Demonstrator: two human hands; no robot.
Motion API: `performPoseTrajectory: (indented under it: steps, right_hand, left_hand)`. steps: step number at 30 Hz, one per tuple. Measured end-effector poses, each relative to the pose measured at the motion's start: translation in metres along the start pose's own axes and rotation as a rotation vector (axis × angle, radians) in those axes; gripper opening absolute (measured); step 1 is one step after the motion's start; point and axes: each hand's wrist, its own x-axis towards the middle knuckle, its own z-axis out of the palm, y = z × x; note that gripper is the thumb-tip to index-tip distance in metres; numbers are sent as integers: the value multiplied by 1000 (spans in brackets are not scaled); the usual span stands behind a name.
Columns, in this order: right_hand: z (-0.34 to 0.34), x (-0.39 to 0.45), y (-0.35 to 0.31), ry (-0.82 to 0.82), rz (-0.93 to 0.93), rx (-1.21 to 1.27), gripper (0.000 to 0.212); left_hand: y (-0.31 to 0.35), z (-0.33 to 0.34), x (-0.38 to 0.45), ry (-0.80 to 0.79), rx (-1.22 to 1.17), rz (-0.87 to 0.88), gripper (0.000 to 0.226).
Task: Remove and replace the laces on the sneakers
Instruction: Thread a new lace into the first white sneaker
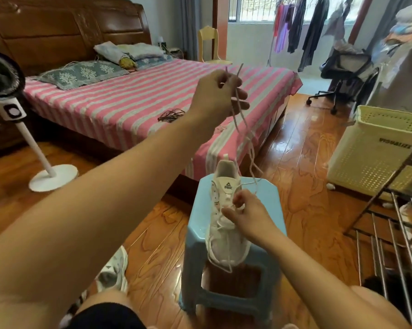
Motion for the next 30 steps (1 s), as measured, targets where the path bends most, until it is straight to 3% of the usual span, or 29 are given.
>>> performPoseTrajectory:
  steps: [4, 7, 8, 10, 12, 15, 18, 20, 22, 25, 27, 30]
  right_hand:
    - [2, 1, 3, 236, -199, 87, 25]
    - [-9, 6, 1, 456, -78, 296, 26]
    - [-13, 7, -1, 439, 3, 346, 36]
    - [-20, 12, -4, 233, 83, 304, 62]
    - [-23, 16, -15, -34, -3, 186, 75]
    - [-20, 26, -32, -281, -142, -79, 53]
    - [-17, 39, -38, -355, -171, -106, 3]
    - [-21, 42, -35, -412, -109, -123, 23]
    - [-29, 41, -30, -448, -47, -120, 29]
    - [-31, 39, -20, -434, 7, 37, 32]
    - [-27, 41, -16, -425, 25, 135, 34]
    - [-25, 47, -21, -427, 9, 88, 32]
  left_hand:
    - [-32, -22, -11, 64, -170, -108, 18]
    - [-20, -35, -3, 144, -318, -77, 20]
    - [-12, -38, 2, 157, -343, -63, 21]
    - [7, -42, 14, 153, -367, -32, 23]
    - [25, -42, 24, 130, -399, -3, 23]
    - [49, -36, 33, 90, -417, 54, 22]
    - [60, -30, 40, 95, -371, 74, 21]
    - [50, -28, 40, 62, -224, 49, 20]
    - [14, -25, 24, -53, 9, -41, 26]
    - [-79, -20, -20, -373, 442, -230, 61]
    - [-135, -19, -48, -480, 452, -296, 89]
    - [-175, -18, -62, -349, 129, -354, 92]
